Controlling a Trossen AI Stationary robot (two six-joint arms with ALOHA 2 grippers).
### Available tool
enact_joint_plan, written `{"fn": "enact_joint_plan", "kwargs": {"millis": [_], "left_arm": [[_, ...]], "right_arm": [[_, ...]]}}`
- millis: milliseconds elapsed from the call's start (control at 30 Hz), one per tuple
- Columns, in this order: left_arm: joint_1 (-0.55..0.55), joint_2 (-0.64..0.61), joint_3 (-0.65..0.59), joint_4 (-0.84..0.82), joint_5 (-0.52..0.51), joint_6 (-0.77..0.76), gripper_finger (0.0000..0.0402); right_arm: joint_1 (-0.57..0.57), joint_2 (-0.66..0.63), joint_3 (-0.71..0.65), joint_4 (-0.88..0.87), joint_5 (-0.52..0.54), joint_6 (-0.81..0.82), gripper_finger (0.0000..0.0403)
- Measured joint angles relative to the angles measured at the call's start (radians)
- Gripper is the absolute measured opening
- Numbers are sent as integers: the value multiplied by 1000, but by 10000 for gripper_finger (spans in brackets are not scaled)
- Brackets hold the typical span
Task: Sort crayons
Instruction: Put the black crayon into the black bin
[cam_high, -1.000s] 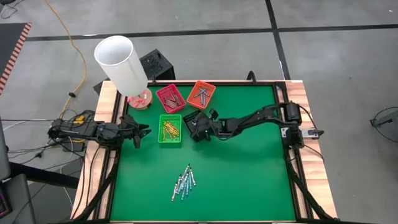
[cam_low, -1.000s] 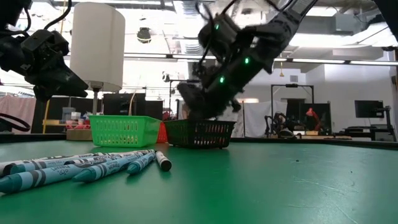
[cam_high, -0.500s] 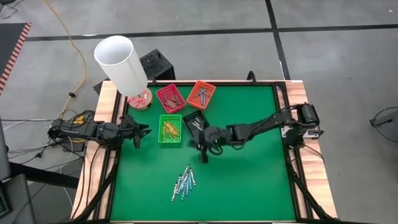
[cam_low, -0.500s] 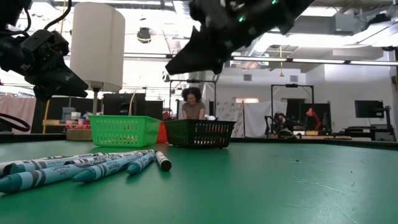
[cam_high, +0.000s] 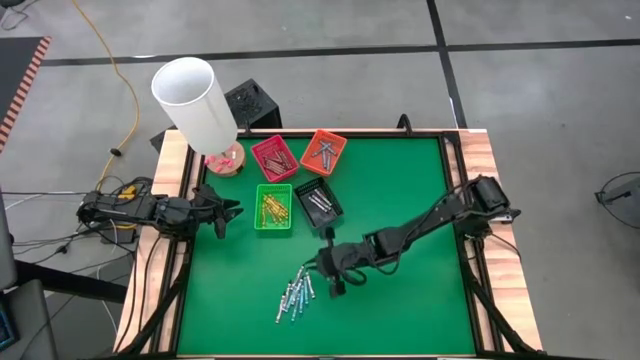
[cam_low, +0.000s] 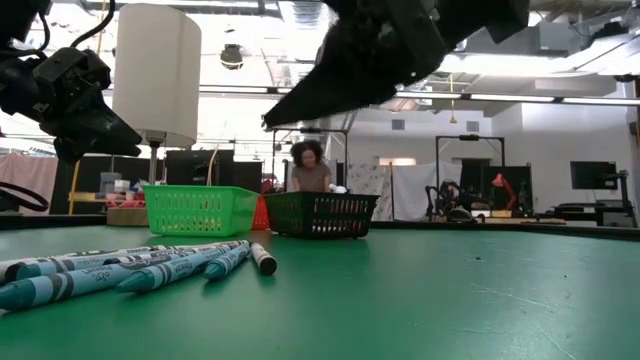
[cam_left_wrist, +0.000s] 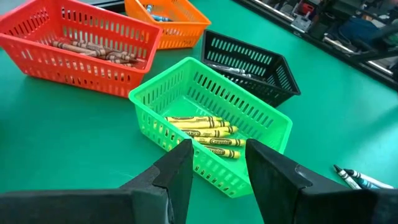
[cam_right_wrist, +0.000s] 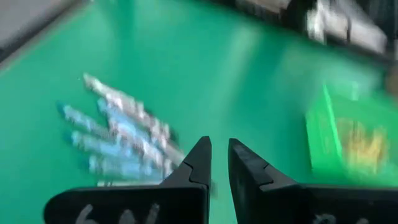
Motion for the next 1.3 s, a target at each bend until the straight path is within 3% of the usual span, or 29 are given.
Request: {"fn": "enact_joint_plan", "kwargs": {"millis": [100,200,467,867,1200,1300], "left_arm": [[0,0,0,0,1,0,137],[0,0,0,0,1,0,137],[0,3,0,0,2,0,137],[0,14,0,0,1,0,137],[0,14,0,0,1,0,137],[0,14,0,0,1,0,137]], "right_arm": [[-11,30,16,114,-20,-89,50],[-34,72,66,131,-71,-73,50],[-69,186,115,64,-129,-110,50],[-111,182,125,41,-286,-220,86],[-83,186,125,-75,-269,111,103],[-62,186,125,-89,-160,199,103]]}}
